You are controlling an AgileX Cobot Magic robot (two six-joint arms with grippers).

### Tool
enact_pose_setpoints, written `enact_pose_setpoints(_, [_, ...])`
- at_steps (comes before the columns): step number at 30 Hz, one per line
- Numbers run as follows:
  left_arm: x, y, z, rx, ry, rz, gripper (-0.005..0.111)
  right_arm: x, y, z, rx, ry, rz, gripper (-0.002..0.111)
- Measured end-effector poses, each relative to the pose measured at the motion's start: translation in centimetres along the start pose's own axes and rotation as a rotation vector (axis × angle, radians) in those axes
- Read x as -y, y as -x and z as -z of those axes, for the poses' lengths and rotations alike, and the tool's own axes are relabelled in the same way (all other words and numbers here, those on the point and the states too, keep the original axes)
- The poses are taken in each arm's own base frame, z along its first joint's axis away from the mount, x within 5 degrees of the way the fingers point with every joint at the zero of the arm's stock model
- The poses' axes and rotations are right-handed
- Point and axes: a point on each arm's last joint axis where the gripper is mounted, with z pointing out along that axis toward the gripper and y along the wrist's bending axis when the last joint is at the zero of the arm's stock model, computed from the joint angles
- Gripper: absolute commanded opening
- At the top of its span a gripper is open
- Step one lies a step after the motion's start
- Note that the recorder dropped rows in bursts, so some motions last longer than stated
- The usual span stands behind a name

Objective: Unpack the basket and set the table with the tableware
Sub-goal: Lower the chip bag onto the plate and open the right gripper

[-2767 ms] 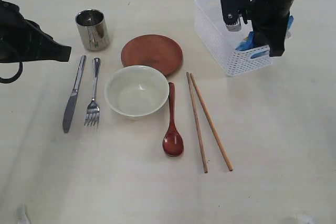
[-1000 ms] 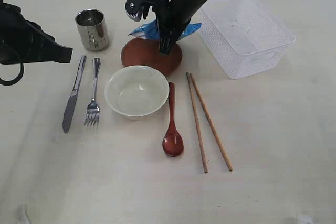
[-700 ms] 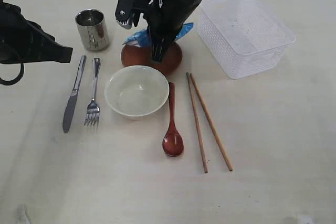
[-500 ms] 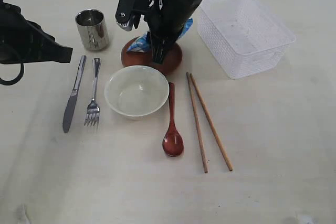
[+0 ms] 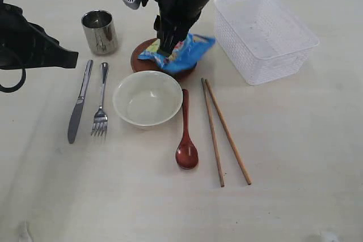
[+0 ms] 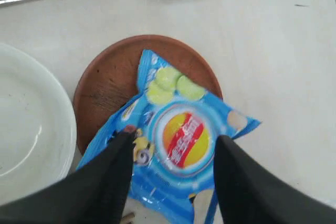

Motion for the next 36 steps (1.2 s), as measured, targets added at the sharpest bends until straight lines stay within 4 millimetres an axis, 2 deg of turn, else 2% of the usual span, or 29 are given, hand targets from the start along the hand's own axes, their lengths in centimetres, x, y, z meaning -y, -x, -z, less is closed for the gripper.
enact_pose_setpoints(5, [0.0, 0.0, 0.0, 0.000, 0.000, 0.000, 0.000, 0.3, 0.5, 2.0, 0.045, -0.017, -0.028, 0.046])
enact_pose_setpoints(9, [0.0, 0.0, 0.0, 0.000, 0.000, 0.000, 0.000, 0.5, 0.6, 2.4, 0.051, -0.021, -0.069, 0.042])
enact_pose_setpoints(11, [0.0, 0.0, 0.0, 0.000, 0.000, 0.000, 0.000, 0.7, 0.3, 2.0, 0.047, -0.022, -0.120, 0.026])
enact_pose_setpoints(13, [0.0, 0.0, 0.0, 0.000, 0.000, 0.000, 0.000, 1.2, -0.2, 1.4, 0.044, -0.029, -0.189, 0.004])
enact_pose_setpoints(14, [0.0, 0.0, 0.0, 0.000, 0.000, 0.000, 0.000, 1.6, -0.6, 1.0, 0.042, -0.033, -0.238, 0.000])
enact_pose_setpoints(16, [0.0, 0.0, 0.0, 0.000, 0.000, 0.000, 0.000, 2.9, -2.1, -0.3, 0.029, -0.047, -0.395, 0.000])
enact_pose_setpoints(19, [0.0, 0.0, 0.0, 0.000, 0.000, 0.000, 0.000, 4.1, -3.7, -1.9, -0.008, -0.051, -0.497, 0.000])
enact_pose_setpoints(22, [0.0, 0.0, 0.0, -0.002, 0.001, 0.000, 0.000, 4.4, -5.0, -3.4, -0.050, -0.041, -0.539, 0.000])
enact_pose_setpoints(25, [0.0, 0.0, 0.0, 0.002, -0.001, 0.000, 0.000, 3.9, -5.7, -5.1, -0.090, -0.018, -0.542, 0.000])
enact_pose_setpoints(31, [0.0, 0.1, 0.0, 0.006, -0.002, 0.000, 0.000, 2.7, -4.8, -6.9, -0.060, 0.006, -0.539, 0.000])
enact_pose_setpoints(36, [0.0, 0.1, 0.0, 0.006, -0.002, 0.000, 0.000, 2.0, -5.0, -8.6, -0.055, 0.035, -0.566, 0.000])
